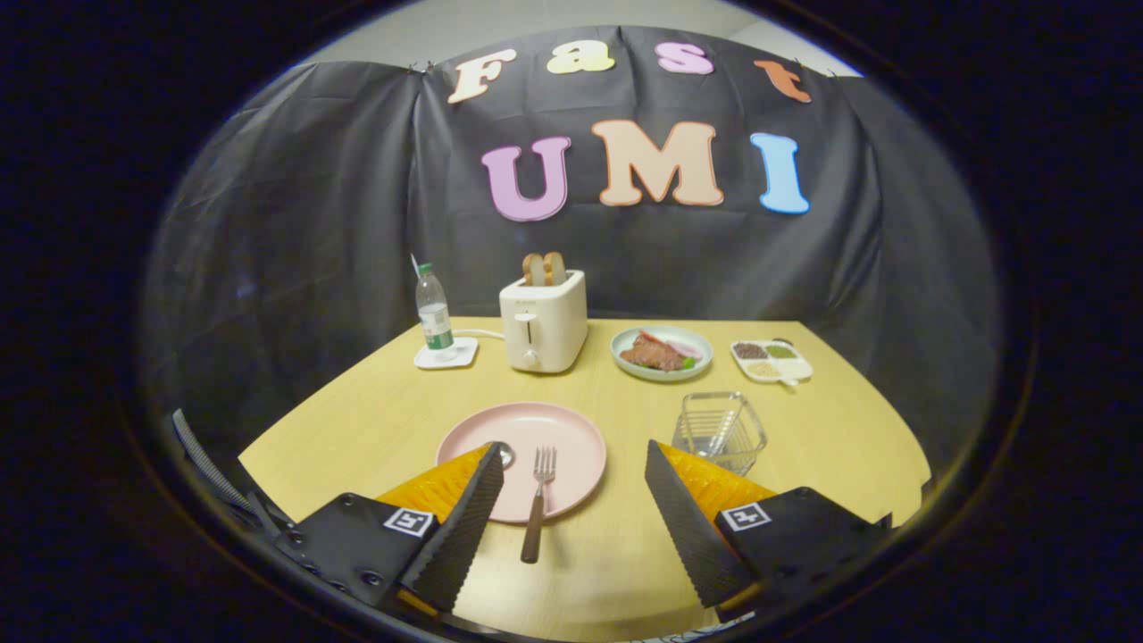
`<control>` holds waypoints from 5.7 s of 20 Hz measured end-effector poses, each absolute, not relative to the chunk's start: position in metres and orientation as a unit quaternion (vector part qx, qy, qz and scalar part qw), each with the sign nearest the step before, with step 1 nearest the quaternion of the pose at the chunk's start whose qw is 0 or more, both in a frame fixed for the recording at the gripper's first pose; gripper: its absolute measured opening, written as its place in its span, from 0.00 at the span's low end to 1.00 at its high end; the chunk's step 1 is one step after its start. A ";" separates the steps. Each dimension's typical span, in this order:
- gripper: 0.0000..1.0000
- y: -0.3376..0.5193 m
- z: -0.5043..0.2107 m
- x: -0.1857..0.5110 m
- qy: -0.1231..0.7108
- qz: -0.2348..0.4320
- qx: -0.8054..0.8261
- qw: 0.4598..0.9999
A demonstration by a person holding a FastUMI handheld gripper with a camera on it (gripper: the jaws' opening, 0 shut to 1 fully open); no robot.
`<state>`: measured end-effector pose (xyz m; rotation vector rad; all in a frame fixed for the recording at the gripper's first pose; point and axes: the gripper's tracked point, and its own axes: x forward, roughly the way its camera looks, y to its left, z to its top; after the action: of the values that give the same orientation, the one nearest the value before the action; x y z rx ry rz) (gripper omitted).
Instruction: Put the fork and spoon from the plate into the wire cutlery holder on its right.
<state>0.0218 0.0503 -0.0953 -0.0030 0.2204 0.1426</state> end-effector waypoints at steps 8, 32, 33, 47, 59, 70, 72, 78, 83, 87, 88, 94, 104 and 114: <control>1.00 0.068 -0.166 0.030 0.203 0.102 -0.012 0.974; 0.11 0.069 -0.206 0.040 0.290 0.087 -0.003 0.953; 0.09 0.070 -0.205 0.040 0.292 0.089 -0.003 0.952; 0.05 0.007 -0.094 0.020 0.267 0.058 0.087 0.958; 0.05 -0.094 -0.077 0.007 0.357 0.002 0.057 0.932; 0.06 -0.089 -0.089 0.019 0.471 0.018 0.051 0.881; 0.06 -0.092 -0.091 0.022 0.475 0.011 0.042 0.879; 0.06 -0.091 -0.095 0.031 0.486 0.006 0.037 0.873; 0.14 -0.097 -0.095 0.042 0.477 -0.011 0.023 0.878; 0.25 -0.092 -0.085 0.045 0.462 -0.013 0.039 0.886; 0.33 -0.092 -0.085 0.043 0.457 -0.016 0.037 0.888; 0.77 -0.098 -0.070 0.044 0.393 -0.065 0.037 0.917; 1.00 -0.067 -0.041 0.040 0.260 -0.118 0.059 0.957; 1.00 0.041 -0.075 0.024 0.281 -0.035 0.020 0.959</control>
<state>0.0241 0.0414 -0.0753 0.0409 0.5701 -0.0712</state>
